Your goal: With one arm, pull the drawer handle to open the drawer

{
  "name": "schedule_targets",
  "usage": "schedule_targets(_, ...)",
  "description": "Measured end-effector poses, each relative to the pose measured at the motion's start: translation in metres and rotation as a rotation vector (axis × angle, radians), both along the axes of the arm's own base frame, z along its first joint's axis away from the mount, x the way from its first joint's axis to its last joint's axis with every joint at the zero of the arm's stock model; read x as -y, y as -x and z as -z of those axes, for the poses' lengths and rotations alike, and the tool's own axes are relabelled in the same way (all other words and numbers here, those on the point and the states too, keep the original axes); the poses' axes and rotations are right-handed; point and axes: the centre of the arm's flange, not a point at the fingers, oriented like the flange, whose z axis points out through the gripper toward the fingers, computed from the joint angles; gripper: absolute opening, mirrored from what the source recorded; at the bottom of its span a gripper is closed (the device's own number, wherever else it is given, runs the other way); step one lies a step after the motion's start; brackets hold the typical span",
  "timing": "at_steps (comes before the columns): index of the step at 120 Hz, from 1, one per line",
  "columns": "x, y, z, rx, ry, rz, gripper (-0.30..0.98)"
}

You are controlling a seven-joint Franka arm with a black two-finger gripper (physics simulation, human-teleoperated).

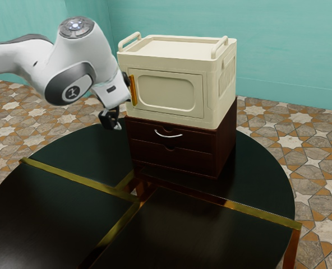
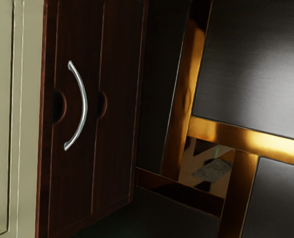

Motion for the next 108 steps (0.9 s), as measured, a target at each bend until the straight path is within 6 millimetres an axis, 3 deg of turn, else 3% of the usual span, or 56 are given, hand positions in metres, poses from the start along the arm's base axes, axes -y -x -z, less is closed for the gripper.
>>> schedule_targets(32,0.041,0.001,0.016,-0.005,-0.009,0.106,0.69)
schedule_targets(65,0.056,-0.019,0.033,0.001,-0.007,0.149,0.69)
schedule_targets(97,0.096,-0.039,0.045,0.021,0.003,0.224,0.69)
schedule_targets(108,0.094,-0.04,0.052,0.012,-0.002,0.227,0.69)
